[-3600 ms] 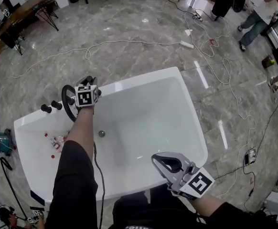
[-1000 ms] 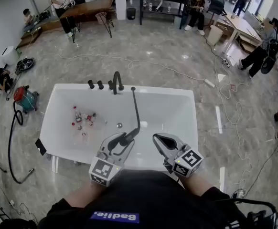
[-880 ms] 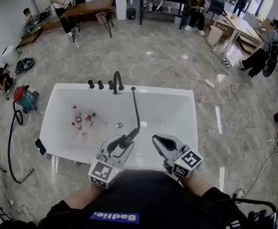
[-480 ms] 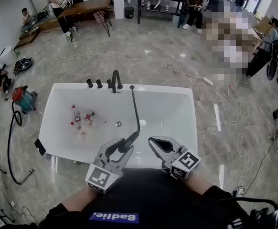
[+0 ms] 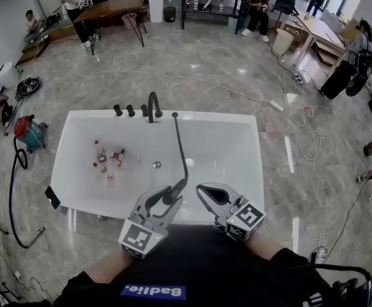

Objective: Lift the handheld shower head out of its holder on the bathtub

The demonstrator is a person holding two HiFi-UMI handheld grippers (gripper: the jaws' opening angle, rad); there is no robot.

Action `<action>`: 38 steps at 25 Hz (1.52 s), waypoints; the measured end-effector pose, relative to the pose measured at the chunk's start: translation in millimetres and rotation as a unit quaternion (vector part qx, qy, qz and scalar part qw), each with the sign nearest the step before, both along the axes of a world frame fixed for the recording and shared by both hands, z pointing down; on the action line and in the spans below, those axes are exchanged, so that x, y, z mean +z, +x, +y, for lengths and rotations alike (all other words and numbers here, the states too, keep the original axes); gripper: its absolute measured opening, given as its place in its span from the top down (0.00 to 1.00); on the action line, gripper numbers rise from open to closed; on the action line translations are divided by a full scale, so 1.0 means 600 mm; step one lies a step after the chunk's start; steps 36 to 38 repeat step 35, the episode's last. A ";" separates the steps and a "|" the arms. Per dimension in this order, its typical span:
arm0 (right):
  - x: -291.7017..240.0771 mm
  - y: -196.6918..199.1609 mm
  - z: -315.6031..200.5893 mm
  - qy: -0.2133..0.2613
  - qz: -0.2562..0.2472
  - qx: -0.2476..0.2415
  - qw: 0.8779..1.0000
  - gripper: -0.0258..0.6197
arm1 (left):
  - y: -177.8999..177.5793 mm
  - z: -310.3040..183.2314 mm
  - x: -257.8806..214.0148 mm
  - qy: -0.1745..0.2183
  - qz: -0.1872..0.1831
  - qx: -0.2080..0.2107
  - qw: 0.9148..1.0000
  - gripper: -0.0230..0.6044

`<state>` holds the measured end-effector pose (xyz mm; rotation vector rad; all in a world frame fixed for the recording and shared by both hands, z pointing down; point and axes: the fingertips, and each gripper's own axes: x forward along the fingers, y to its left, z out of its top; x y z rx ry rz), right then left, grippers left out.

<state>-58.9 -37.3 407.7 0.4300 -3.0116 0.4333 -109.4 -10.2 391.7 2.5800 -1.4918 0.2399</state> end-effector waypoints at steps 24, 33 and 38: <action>0.003 0.002 0.004 0.001 0.006 0.011 1.000 0.96 | 0.000 0.003 -0.006 0.008 0.007 0.004 1.000 0.74; 0.009 -0.001 0.000 -0.002 0.004 0.014 1.000 0.96 | -0.001 0.000 0.004 0.007 0.007 0.008 1.000 0.74; 0.006 -0.002 -0.002 -0.010 0.002 0.019 1.000 0.96 | -0.001 -0.001 0.005 0.006 0.008 0.008 1.000 0.74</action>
